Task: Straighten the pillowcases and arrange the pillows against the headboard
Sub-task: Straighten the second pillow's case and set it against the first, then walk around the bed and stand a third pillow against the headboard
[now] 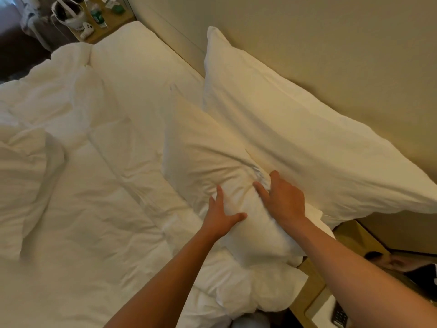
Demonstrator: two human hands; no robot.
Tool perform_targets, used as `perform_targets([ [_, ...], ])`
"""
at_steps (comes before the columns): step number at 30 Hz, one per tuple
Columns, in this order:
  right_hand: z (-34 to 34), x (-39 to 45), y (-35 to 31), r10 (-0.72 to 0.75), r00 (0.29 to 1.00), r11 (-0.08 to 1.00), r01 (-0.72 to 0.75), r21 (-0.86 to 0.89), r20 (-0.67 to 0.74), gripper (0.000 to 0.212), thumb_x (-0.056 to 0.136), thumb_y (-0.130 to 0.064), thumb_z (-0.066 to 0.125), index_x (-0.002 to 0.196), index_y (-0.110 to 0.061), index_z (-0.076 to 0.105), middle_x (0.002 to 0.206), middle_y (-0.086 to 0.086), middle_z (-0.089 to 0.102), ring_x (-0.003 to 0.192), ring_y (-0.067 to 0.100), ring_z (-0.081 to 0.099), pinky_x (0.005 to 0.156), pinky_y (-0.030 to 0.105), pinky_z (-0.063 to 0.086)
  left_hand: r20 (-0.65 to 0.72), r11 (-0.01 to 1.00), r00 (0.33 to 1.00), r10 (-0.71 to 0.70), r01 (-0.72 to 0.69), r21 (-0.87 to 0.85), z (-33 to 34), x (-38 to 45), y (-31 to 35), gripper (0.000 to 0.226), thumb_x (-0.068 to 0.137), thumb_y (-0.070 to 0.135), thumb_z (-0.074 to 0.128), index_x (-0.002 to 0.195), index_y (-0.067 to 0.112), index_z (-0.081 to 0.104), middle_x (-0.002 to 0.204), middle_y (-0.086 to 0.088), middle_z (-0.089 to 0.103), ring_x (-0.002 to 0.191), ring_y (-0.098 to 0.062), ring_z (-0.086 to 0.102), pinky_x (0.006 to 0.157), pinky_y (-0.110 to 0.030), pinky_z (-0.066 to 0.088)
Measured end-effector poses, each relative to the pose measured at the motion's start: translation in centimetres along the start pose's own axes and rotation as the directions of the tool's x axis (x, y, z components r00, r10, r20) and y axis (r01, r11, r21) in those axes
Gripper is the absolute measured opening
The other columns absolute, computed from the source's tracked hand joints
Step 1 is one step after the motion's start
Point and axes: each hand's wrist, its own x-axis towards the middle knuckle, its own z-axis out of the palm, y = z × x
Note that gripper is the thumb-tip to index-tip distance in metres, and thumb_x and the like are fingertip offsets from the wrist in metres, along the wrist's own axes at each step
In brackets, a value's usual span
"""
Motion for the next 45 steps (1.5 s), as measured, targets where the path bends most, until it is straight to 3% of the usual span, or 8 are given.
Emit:
perform_targets([
  [4,-0.2,0.2,0.2,0.002,0.999,0.999,-0.005,0.054,0.049,0.046,0.095,-0.069,0.049,0.103,-0.024,0.049,0.089,-0.001,0.068,0.077,0.028,0.067,0.057,0.034,0.039,-0.053,0.999,0.997,-0.050,0.050,-0.003,1.3,-0.8,0.8,0.122,0.080,0.058,0.076,0.161,0.034,-0.011,0.169,-0.007,0.015,0.152,-0.026,0.027,0.120,-0.039,0.031],
  [9,-1.1,-0.7,0.1,-0.039,0.994,0.993,0.028,0.112,0.104,0.058,0.098,-0.048,0.062,0.143,-0.013,0.049,0.128,0.009,0.062,0.115,0.031,0.060,0.085,0.042,0.051,-0.056,0.994,0.996,-0.069,0.064,-0.084,1.2,-3.4,0.6,0.103,0.084,0.051,0.075,0.163,0.031,0.011,0.166,-0.003,0.029,0.148,-0.026,0.036,0.120,-0.043,0.035],
  [16,-3.3,-5.3,-0.7,-0.206,0.970,0.978,0.200,0.057,0.132,0.077,0.097,-0.035,0.066,0.162,-0.014,0.029,0.167,0.015,0.032,0.151,0.034,0.034,0.123,0.048,0.034,-0.143,0.941,0.979,-0.144,0.090,-0.327,-0.4,-10.5,-2.4,0.072,0.089,0.047,0.072,0.153,0.030,0.042,0.152,-0.004,0.049,0.130,-0.021,0.055,0.093,-0.031,0.049],
  [18,-4.0,-7.9,-1.5,-0.279,0.950,0.960,0.272,0.069,0.141,0.074,0.097,-0.036,0.067,0.160,-0.014,0.034,0.167,0.014,0.032,0.152,0.032,0.033,0.123,0.046,0.032,-0.194,0.921,0.967,-0.166,0.082,-0.381,-1.0,-13.7,-3.8,0.062,0.090,0.048,0.070,0.146,0.029,0.050,0.142,-0.001,0.055,0.120,-0.016,0.058,0.086,-0.028,0.049],
  [22,-4.4,-14.5,-3.9,-0.391,0.879,0.914,0.335,0.229,0.273,0.056,0.098,-0.033,0.068,0.149,-0.014,0.052,0.151,0.008,0.053,0.139,0.027,0.049,0.113,0.040,0.041,-0.298,0.859,0.928,-0.223,0.042,-0.511,-2.2,-21.3,-8.1,0.044,0.093,0.047,0.066,0.133,0.028,0.060,0.125,0.005,0.063,0.111,-0.011,0.062,0.097,-0.040,0.056],
  [29,-1.9,-29.2,-12.8,-0.475,0.672,0.879,0.332,0.341,0.568,0.011,0.100,-0.040,0.064,0.105,-0.032,0.070,0.097,-0.017,0.071,0.091,0.003,0.067,0.080,0.023,0.054,-0.483,0.671,0.775,-0.407,-0.105,-0.734,-1.4,-37.3,-19.8,0.022,0.097,0.043,0.062,0.115,0.032,0.068,0.109,0.011,0.071,0.101,-0.007,0.069,0.091,-0.037,0.061],
  [36,1.3,-47.2,-26.4,-0.661,0.373,0.735,0.498,0.461,0.652,0.010,0.100,-0.035,0.063,0.098,-0.031,0.073,0.093,-0.013,0.074,0.088,0.006,0.070,0.081,0.030,0.057,-0.509,0.448,0.532,-0.677,-0.250,-0.858,4.6,-55.1,-33.5,0.012,0.100,0.035,0.060,0.106,0.033,0.070,0.099,0.009,0.075,0.092,-0.003,0.071,0.084,-0.031,0.062],
  [45,5.3,-69.3,-40.6,-0.767,-0.019,0.505,0.600,0.621,0.642,0.013,0.103,-0.029,0.061,0.100,-0.030,0.073,0.092,-0.010,0.076,0.089,0.008,0.071,0.078,0.026,0.055,-0.301,0.202,0.243,-0.922,-0.360,-0.911,13.5,-70.7,-45.8,0.014,0.100,0.041,0.057,0.098,0.038,0.070,0.092,0.018,0.074,0.087,0.003,0.070,0.077,-0.025,0.059],
])
